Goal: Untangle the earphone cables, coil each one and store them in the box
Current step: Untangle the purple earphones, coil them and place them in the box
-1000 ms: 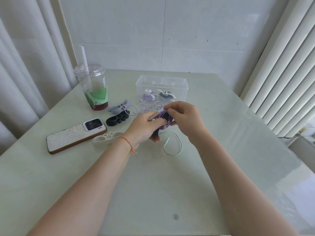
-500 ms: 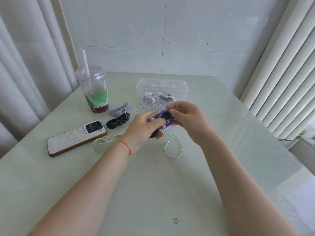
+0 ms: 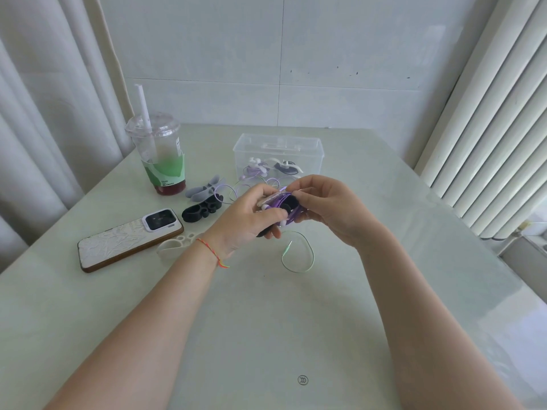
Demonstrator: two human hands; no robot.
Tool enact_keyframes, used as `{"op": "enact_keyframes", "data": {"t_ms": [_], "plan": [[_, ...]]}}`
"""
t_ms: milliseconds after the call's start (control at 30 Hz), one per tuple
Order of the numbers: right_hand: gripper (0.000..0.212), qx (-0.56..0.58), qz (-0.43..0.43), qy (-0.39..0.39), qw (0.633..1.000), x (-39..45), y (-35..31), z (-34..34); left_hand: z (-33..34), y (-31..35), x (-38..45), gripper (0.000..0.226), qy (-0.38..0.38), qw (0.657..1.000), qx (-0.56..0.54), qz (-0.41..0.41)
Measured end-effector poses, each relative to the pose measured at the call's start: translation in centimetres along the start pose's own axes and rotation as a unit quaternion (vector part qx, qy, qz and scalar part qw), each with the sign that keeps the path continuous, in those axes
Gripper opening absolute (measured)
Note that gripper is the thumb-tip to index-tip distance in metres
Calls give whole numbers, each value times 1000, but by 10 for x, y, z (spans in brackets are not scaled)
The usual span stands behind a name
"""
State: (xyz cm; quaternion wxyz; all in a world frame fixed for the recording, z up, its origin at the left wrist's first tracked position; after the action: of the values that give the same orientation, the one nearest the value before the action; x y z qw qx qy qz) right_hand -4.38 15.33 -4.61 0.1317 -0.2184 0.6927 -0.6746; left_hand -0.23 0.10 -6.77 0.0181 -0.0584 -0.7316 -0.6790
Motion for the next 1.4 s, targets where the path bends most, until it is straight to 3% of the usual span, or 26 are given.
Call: {"op": "enact_keyframes", "data": {"t_ms": [200, 433, 733, 1067, 1200, 1400], "plan": [[10, 22, -20, 12, 999, -1, -5, 1, -1, 7, 2, 19, 63, 997, -24, 23], [10, -6, -45, 55, 997, 1, -4, 5, -6, 5, 2, 38, 97, 993, -70, 20], [12, -57, -51, 74, 994, 4, 0, 6, -6, 4, -1, 37, 152, 985, -83, 23], [12, -96, -55, 88, 990, 2, -3, 9, -7, 5, -2, 25, 167, 983, -72, 38], [15, -102, -65, 99, 988, 1, -4, 11, -6, 5, -2, 31, 164, 982, -77, 45], [18, -30, -38, 71, 996, 1, -4, 9, -5, 0, 2, 29, 151, 979, -133, 36]]}}
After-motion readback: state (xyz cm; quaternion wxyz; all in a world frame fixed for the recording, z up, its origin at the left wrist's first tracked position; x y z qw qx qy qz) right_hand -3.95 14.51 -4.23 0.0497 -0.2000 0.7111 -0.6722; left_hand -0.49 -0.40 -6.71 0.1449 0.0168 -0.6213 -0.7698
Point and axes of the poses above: each hand's wrist, its own x-axis towards the middle knuckle, its own z-axis out of the palm, y = z × x, the point moved 4 cm from there along x, towards the middle knuckle, and after that the axes turned 2 degrees about y, right-handed, at the moved point
